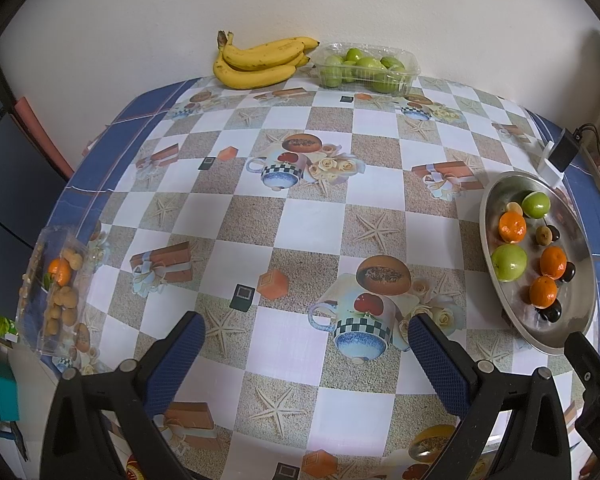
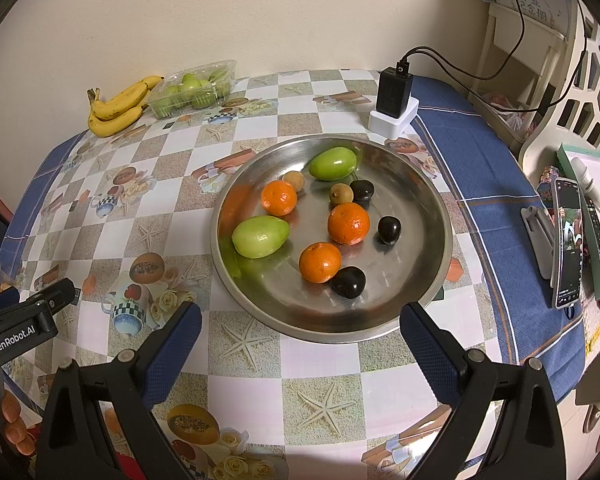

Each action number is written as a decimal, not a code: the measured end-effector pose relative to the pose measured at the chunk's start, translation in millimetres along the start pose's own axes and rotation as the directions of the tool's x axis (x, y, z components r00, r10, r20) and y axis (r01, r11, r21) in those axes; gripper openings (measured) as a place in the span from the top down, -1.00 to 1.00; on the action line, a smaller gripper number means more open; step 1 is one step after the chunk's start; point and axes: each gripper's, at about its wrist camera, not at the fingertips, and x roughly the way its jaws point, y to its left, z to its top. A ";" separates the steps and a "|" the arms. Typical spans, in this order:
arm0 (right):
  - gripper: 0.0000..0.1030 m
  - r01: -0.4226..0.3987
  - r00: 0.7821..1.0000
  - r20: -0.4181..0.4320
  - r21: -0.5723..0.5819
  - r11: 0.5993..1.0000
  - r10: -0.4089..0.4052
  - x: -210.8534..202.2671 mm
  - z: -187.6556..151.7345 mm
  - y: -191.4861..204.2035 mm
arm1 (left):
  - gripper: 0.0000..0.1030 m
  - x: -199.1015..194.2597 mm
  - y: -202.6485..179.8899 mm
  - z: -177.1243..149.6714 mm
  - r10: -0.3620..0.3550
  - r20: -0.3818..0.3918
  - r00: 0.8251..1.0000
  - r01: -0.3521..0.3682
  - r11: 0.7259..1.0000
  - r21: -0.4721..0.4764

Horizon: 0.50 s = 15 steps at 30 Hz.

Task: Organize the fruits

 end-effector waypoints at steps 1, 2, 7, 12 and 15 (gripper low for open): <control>-0.93 0.000 1.000 0.000 0.000 1.000 0.000 0.0 0.4 -0.3 | -0.99 0.0 0.0 0.0 0.000 0.000 1.000 0.000 1.000 0.000; -0.93 0.000 1.000 0.000 0.000 1.000 0.000 0.0 0.4 -0.4 | -0.99 0.0 -0.1 0.1 0.001 0.000 1.000 -0.001 1.000 0.000; -0.93 -0.001 1.000 -0.001 -0.001 1.000 0.001 0.1 0.4 -0.5 | -1.00 -0.5 -1.0 -0.3 0.000 0.002 1.000 0.000 1.000 0.000; -0.93 -0.001 1.000 0.000 -0.001 1.000 0.001 0.1 0.6 -0.5 | -1.00 -0.8 -1.7 0.0 -0.007 0.007 1.000 0.007 1.000 0.010; -0.93 -0.001 1.000 -0.001 0.002 1.000 0.001 0.1 0.4 -0.7 | -1.00 -0.9 -1.2 0.3 -0.015 0.006 1.000 0.015 1.000 0.013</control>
